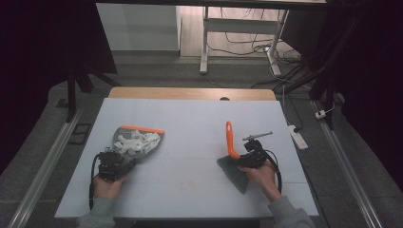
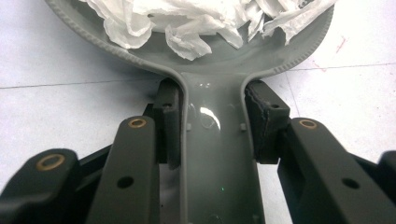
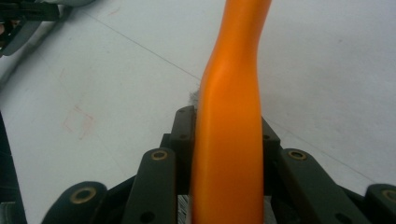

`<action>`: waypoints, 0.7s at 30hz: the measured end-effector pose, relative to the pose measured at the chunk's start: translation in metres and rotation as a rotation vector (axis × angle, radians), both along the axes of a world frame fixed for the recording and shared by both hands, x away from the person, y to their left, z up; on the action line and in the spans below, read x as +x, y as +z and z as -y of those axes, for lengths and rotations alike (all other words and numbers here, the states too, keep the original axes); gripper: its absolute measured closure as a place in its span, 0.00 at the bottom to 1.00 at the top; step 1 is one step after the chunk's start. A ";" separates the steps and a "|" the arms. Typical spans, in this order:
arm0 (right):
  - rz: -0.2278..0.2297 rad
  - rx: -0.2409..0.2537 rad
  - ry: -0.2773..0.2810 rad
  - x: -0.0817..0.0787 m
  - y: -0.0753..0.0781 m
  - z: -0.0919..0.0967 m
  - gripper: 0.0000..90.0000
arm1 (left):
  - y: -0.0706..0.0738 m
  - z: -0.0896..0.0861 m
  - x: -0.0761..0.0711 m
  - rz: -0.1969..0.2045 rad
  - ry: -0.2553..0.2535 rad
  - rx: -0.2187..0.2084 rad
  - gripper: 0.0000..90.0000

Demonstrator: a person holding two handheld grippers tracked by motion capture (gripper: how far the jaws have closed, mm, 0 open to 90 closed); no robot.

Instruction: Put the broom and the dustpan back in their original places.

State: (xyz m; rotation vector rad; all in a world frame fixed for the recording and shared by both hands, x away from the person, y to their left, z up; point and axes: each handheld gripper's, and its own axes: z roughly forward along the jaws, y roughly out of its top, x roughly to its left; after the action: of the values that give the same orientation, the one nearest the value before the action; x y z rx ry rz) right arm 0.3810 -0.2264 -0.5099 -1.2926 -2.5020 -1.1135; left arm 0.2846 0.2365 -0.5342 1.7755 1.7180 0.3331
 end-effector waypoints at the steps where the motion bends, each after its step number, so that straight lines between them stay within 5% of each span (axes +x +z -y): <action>1: 0.003 -0.007 -0.002 0.001 0.000 0.000 0.72 | 0.000 0.000 0.000 0.002 -0.001 -0.001 0.68; 9: 0.064 -0.151 -0.018 0.005 0.002 -0.001 0.54 | 0.001 0.001 -0.001 0.018 -0.002 0.005 0.56; 13: 0.072 -0.164 -0.027 0.007 0.002 0.001 0.51 | 0.001 0.000 -0.002 0.023 -0.013 0.002 0.49; 15: 0.103 -0.233 -0.053 0.007 0.005 -0.001 0.48 | 0.002 0.001 -0.003 0.036 -0.020 0.013 0.43; 21: 0.148 -0.246 -0.087 0.007 0.009 0.007 0.46 | 0.006 0.003 -0.006 0.061 -0.024 0.035 0.31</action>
State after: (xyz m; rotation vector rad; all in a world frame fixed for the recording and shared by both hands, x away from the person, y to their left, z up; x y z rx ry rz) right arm 0.3884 -0.2339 -0.5006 -1.4413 -2.7898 -0.9747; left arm 0.2785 0.2335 -0.5278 1.7913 1.6559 0.4052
